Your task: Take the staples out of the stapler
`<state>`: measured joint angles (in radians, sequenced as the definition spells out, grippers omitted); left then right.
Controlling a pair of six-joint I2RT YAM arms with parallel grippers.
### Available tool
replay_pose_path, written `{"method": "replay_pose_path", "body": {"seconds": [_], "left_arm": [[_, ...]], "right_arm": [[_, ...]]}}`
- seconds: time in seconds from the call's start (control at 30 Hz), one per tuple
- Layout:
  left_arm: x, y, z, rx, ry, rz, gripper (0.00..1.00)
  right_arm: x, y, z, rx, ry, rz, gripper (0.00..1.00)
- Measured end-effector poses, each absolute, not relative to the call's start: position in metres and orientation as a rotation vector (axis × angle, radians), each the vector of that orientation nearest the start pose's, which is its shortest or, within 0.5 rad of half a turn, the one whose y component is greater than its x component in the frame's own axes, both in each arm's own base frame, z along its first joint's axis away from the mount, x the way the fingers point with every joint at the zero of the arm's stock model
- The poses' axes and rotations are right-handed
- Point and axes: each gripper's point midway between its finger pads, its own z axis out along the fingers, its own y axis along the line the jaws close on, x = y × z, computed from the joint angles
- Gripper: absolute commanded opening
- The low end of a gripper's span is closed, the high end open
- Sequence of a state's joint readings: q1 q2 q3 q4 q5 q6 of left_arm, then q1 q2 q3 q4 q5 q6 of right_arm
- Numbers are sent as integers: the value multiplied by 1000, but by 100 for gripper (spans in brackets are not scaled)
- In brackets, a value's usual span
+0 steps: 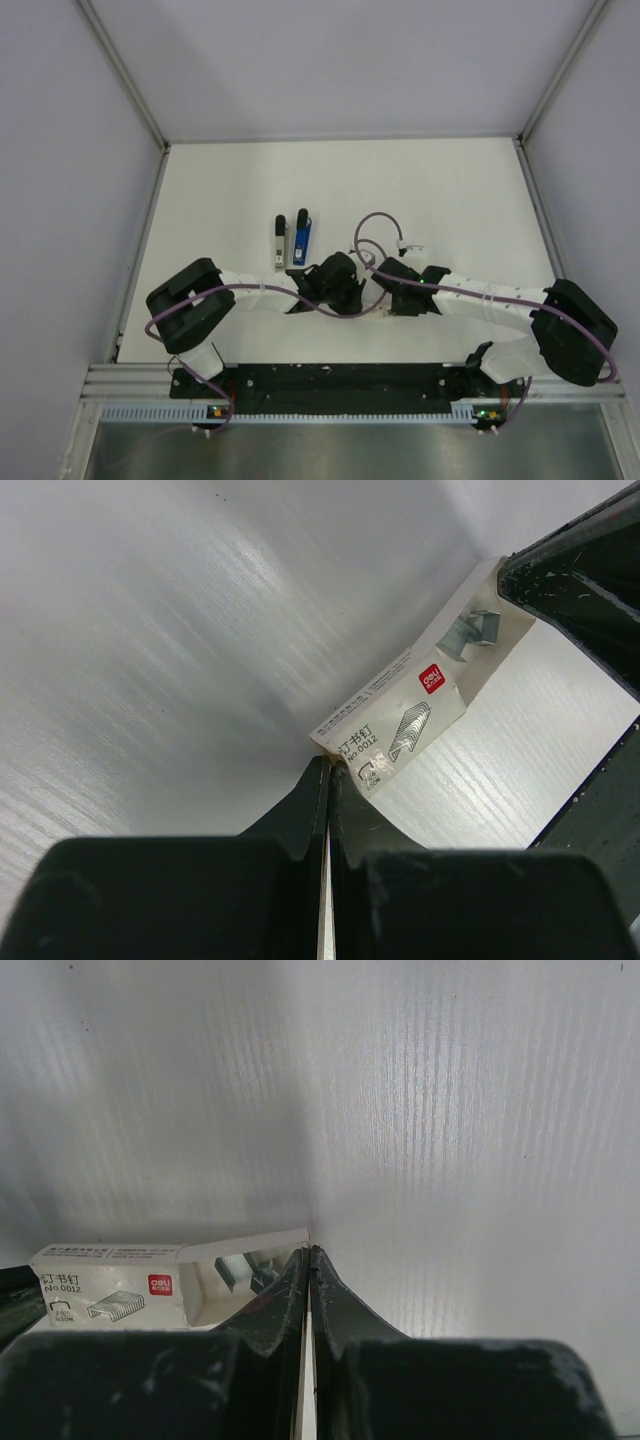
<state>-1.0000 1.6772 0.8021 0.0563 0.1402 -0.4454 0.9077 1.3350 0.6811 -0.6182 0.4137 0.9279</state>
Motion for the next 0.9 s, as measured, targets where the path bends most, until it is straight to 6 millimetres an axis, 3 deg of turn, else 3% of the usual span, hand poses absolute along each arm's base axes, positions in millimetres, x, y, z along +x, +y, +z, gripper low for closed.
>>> {"method": "replay_pose_path", "body": {"seconds": [0.57,0.9], "left_arm": [[180,-358,22,755,2442,-775,0],[181,-358,22,687,2463,-773,0]], "right_arm": [[176,169,24,79,2634,-16,0],[173,171,24,154,2626,37,0]]}}
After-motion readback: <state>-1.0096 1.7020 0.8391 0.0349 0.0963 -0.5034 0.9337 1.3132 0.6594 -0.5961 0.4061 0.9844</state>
